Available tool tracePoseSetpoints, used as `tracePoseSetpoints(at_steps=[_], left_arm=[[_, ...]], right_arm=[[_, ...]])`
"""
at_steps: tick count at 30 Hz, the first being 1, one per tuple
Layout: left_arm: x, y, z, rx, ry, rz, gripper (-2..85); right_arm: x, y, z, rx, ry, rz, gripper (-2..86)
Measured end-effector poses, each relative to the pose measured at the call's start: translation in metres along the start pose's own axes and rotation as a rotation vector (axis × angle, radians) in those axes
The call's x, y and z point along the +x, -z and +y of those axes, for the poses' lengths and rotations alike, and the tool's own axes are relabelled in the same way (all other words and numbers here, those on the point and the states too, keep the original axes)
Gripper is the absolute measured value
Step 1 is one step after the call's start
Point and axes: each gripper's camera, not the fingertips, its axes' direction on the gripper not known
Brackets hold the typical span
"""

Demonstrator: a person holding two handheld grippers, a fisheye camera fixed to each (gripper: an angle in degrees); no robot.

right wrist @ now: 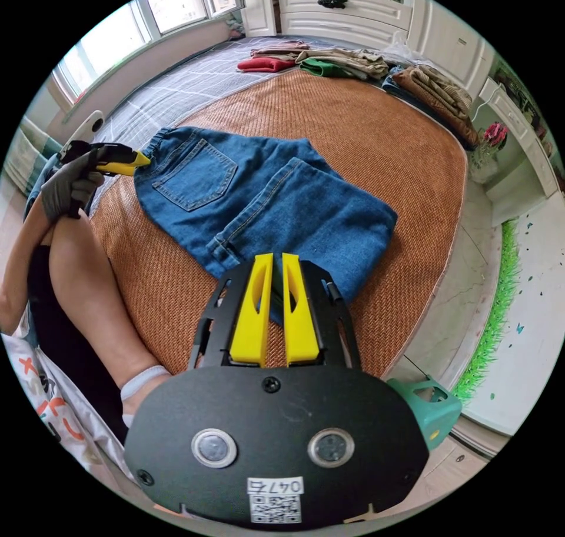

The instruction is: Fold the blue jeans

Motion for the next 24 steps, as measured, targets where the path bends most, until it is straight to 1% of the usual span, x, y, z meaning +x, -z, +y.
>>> tracePoseSetpoints(at_steps=[4,7,8,10,12,13,15,17,19,21,22,24], left_arm=[[0.016,-0.009,0.009,-0.003,-0.048,0.007,8.3],[0.033,-0.012,0.019,0.028,-0.076,-0.001,7.1],[0.045,-0.009,0.025,0.052,-0.100,-0.030,6.7],[0.074,-0.003,0.035,0.092,-0.163,-0.143,6.6],[0.134,0.001,0.056,0.136,-0.290,-0.380,6.4],[0.150,0.000,0.062,0.147,-0.323,-0.435,6.4],[0.217,-0.014,0.091,0.186,-0.451,-0.610,6.1],[0.266,-0.034,0.118,0.219,-0.540,-0.692,6.0],[0.314,-0.064,0.148,0.254,-0.636,-0.771,5.9],[0.365,-0.115,0.190,0.322,-0.751,-0.862,5.7],[0.375,-0.128,0.201,0.342,-0.774,-0.876,5.6],[0.401,-0.185,0.235,0.387,-0.826,-0.882,5.5]], right_arm=[[0.017,0.003,0.000,-0.018,-0.005,-0.016,0.1],[0.040,0.005,0.002,-0.031,-0.042,-0.092,-0.2],[0.048,0.006,0.003,-0.043,-0.054,-0.137,-0.3],[0.056,0.005,0.004,-0.064,-0.051,-0.219,-0.4],[0.054,0.003,0.003,-0.083,-0.015,-0.292,-0.5],[0.052,0.002,0.001,-0.087,-0.003,-0.298,-0.5],[0.042,0.003,-0.002,-0.096,0.055,-0.300,-0.5],[0.041,0.007,-0.002,-0.095,0.083,-0.322,-0.5],[0.054,0.017,0.003,-0.056,0.055,-0.395,-0.5],[0.087,0.037,0.026,0.059,-0.067,-0.453,-0.6],[0.097,0.042,0.033,0.084,-0.103,-0.458,-0.7],[0.135,0.062,0.067,0.181,-0.229,-0.464,-0.8]])
